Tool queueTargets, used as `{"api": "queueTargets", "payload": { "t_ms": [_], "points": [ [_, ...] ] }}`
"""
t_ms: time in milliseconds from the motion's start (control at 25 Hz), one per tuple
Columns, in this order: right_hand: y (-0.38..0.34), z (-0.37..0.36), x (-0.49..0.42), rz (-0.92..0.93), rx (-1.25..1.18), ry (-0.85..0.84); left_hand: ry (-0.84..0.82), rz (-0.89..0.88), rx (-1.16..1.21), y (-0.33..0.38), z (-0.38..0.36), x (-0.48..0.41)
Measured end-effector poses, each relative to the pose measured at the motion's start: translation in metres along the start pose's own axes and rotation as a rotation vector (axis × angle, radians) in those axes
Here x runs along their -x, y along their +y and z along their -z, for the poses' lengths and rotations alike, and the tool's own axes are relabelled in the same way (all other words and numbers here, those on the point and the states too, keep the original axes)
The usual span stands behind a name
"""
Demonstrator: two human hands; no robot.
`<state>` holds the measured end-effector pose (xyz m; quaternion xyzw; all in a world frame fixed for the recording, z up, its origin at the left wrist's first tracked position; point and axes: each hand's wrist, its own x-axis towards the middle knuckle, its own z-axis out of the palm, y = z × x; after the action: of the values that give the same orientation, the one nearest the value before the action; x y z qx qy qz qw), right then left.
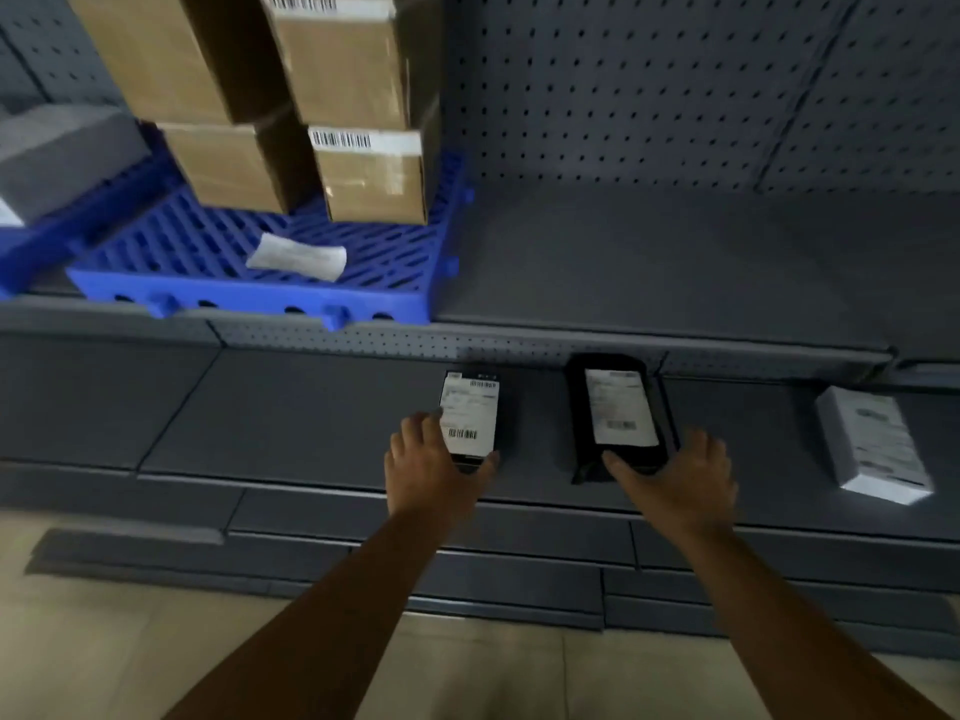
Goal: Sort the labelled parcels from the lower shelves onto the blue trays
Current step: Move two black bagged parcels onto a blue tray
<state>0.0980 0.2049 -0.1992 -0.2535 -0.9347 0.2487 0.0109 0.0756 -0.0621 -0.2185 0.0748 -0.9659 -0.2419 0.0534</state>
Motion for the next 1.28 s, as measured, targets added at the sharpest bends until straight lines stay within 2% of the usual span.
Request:
{"api": "queueTargets", "payload": {
  "t_ms": [160,360,520,600,800,960,1080,1280],
  "points": [
    [0.01,-0.072,-0.058,-0.06,0.161,-0.112,-0.033,0.077,-0.093,-0.021,-0.069,-0.029],
    [0.027,-0.114,-0.083,-0.095,0.246,-0.029,0.045,0.144,-0.069,-0.038,-0.122,-0.036],
    [0.036,-0.127,-0.099,-0.159,0.091,-0.016,0.073,0.209,-0.029,-0.036,-0.14,-0.043],
    [0.041,-0.127,-0.105,-0.135,0.042,-0.016,0.111,0.218,0.011,-0.034,-0.137,-0.044],
    [0.028,-0.096,-0.072,0.013,0.096,-0.123,0.133,0.151,0.115,-0.04,-0.071,-0.003],
    [-0.035,-0.076,-0.019,0.256,-0.017,-0.274,0.312,0.227,0.122,-0.055,0.002,0.053],
    [-0.085,-0.072,0.029,0.484,-0.051,-0.39,0.461,0.379,0.086,-0.078,0.047,0.104],
    [-0.162,-0.074,0.111,0.711,-0.114,-0.593,0.644,0.616,-0.011,-0.134,0.12,0.18]
  ]
}}
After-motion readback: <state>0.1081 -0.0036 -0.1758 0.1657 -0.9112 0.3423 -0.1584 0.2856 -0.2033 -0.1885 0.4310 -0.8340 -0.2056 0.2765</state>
